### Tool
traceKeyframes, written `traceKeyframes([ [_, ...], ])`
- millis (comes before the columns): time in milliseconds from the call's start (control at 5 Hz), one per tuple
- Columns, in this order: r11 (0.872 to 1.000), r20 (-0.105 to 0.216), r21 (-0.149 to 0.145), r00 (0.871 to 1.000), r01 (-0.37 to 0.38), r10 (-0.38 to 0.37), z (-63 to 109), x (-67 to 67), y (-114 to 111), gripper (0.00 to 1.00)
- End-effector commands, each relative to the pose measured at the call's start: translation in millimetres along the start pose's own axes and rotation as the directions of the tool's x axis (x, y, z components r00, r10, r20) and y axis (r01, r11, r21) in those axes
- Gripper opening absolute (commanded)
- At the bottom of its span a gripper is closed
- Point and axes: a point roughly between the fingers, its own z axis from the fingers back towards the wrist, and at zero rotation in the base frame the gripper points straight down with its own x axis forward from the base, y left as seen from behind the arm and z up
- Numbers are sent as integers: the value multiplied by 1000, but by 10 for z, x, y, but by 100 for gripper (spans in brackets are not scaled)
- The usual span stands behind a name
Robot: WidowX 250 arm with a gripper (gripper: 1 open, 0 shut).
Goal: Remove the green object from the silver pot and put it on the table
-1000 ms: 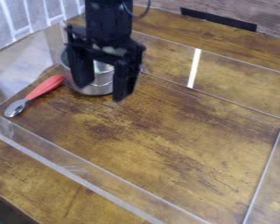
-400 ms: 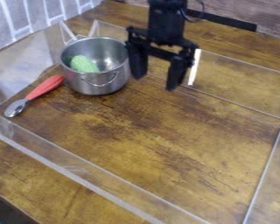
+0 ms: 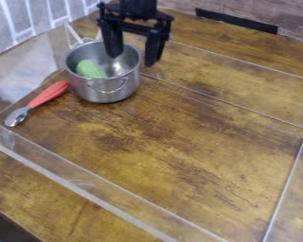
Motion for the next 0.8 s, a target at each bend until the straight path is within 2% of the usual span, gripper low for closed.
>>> traceKeyframes([
  [0, 999, 75, 5, 996, -49, 48, 120, 106, 135, 100],
  [200, 999, 66, 8, 997, -42, 41, -10, 142, 268, 100],
  [400, 999, 62, 7, 998, -32, 31, -109, 167, 382, 0],
  [600, 998, 60, 7, 997, -56, 56, -96, 146, 413, 0],
])
